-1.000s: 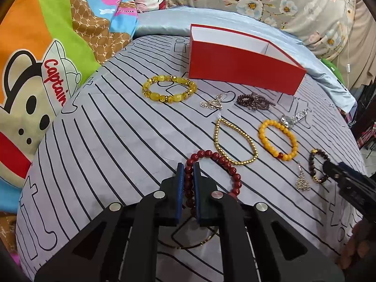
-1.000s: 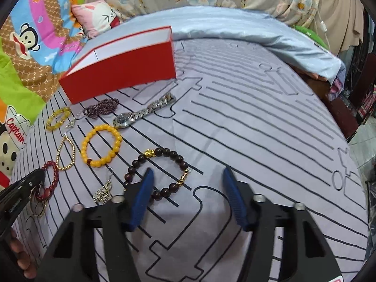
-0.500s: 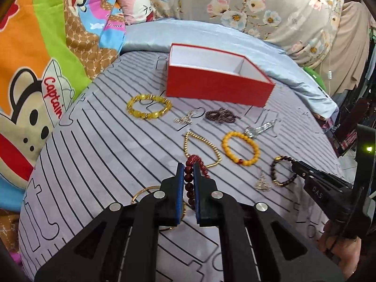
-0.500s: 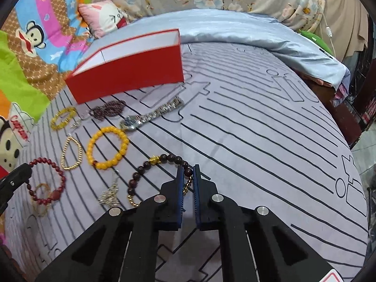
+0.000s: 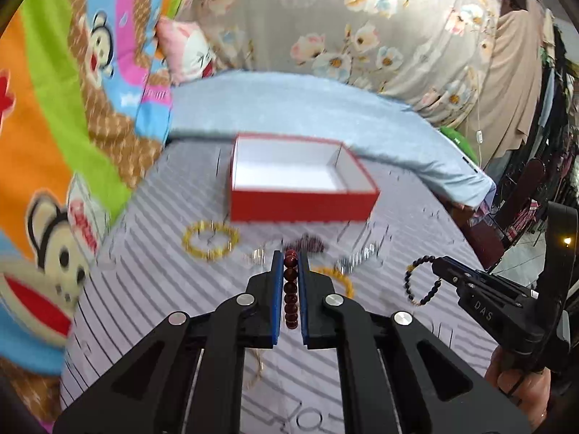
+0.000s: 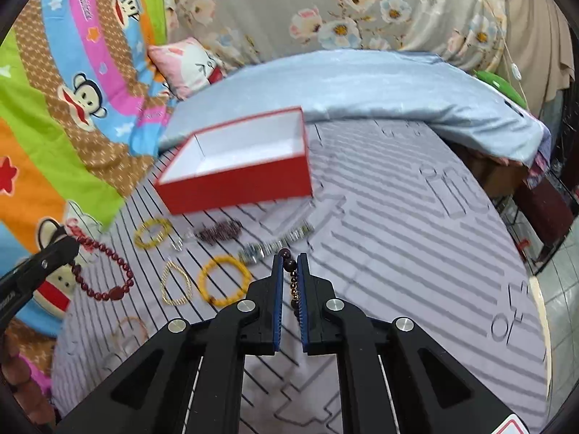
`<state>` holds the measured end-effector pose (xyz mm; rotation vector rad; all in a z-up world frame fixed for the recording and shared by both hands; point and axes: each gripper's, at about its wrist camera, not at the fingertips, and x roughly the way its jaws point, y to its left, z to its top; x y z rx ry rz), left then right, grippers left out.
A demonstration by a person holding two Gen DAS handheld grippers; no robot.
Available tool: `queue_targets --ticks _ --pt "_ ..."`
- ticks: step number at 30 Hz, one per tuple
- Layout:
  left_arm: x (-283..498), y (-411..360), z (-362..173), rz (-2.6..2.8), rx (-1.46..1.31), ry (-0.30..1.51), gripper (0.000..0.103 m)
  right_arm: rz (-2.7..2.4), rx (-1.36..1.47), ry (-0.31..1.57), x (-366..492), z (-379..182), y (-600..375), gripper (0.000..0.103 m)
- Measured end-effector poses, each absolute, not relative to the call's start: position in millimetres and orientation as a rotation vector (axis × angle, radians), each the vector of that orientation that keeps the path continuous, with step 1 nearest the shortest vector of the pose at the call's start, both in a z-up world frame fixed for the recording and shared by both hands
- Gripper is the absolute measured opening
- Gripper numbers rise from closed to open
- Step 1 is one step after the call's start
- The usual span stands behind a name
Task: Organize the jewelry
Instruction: 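Lift both bracelets and carry them over the open red box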
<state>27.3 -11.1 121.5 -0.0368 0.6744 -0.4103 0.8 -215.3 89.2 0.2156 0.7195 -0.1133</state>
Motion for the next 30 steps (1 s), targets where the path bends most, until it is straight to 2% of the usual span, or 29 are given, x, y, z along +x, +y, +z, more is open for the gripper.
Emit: queue_targets --ticks 8,13,21,30 --pt "96.7 -34.7 162.2 -0.415 0.02 0.594 0.007 -0.035 0.203 0.672 72.9 130.3 -219.0 0.007" --pt "153.7 -52.4 166.1 -0.432 0.031 0.589 0.007 0.002 0.177 0.673 130.2 137.0 -220.4 0.007" --pt "252.7 -75.5 128.1 -0.479 -0.009 0.688 0.007 0.046 0.176 0.736 219.5 114.6 -225.2 0.007" --pt "303.3 -85.0 91.1 -0.462 0.019 0.751 0.007 0.011 0.152 0.821 271.8 73.9 -230.3 0.007"
